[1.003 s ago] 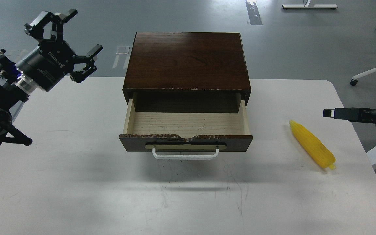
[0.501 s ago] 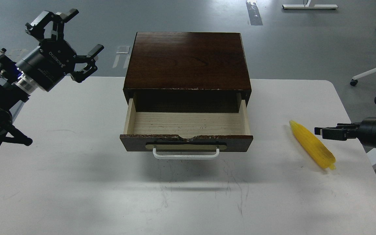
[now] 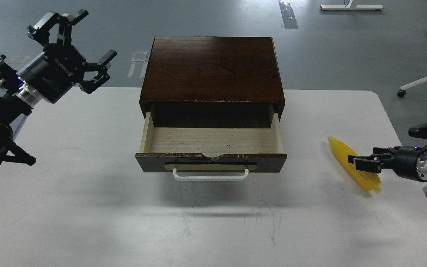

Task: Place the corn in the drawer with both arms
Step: 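Reach the right gripper to the yellow corn and grasp it, then lift the corn and carry it over the open drawer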

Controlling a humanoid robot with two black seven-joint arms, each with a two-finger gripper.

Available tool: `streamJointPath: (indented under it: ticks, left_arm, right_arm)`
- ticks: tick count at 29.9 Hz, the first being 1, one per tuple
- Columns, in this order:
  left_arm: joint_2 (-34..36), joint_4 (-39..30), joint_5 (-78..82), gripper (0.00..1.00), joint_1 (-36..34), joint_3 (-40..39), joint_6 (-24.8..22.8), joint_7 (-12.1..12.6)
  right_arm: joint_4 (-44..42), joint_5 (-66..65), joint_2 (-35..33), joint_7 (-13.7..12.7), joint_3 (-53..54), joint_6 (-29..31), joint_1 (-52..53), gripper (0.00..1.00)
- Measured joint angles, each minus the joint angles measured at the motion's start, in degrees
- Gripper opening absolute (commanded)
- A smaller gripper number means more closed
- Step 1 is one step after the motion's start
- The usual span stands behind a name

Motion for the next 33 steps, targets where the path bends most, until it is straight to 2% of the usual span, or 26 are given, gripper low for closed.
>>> streamJointPath:
  ticks: [4,6,8,9,10,13,22,27,33]
  left_arm:
    - [0.0,0.0,-0.1,0.99,0.1,0.0,0.0,0.0]
    - [0.0,-0.1,-0.1,0.99,0.1,0.0,0.0,0.0]
    - [0.1,-0.1,-0.1,0.99,0.2,0.0,0.0,0.0]
    - [0.1,-0.1,-0.1,0.99,0.2,0.0,0.0,0.0]
    - [0.1,-0.1,-0.1,0.99,0.2,0.0,0.0,0.0]
    - [0.2,-0.1,-0.1,0.99,0.3,0.0,0.0,0.0]
    - [0.2,-0.2,-0.1,0.99,0.3,0.0,0.0,0.0]
    - [0.2,-0.3,-0.1,0.99,0.3,-0.3,0.0,0.0]
    - [0.1,-0.3,0.0,0.99,0.2,-0.4,0.0,0.0]
  right_arm:
    - [-0.7,0.0,0.7,0.0,-0.1,0.0,-1.2,0.89]
    - [-1.1,0.0,0.7,0.0,-0.1,0.0,-2.0,0.82]
    - [-1.2,0.0,0.8,0.0,-0.1,0.0,-2.7,0.53]
    - [-1.3,0.0,1.0,0.0,-0.1,0.0,-2.9,0.44]
    - [-1.3,0.1,1.3,0.0,-0.1,0.0,-3.0,0.27]
    - [-1.1,0.1,2.0,0.0,-0.1,0.0,-3.1,0.04]
    - [3.8,0.1,-0.6,0.0,0.0,-0.2,1.3,0.04]
    - [9.5,0.3,-4.2,0.0,0.0,0.0,12.0,0.05]
    - [14.7,0.2,-4.4,0.0,-3.0,1.9,27.5,0.06]
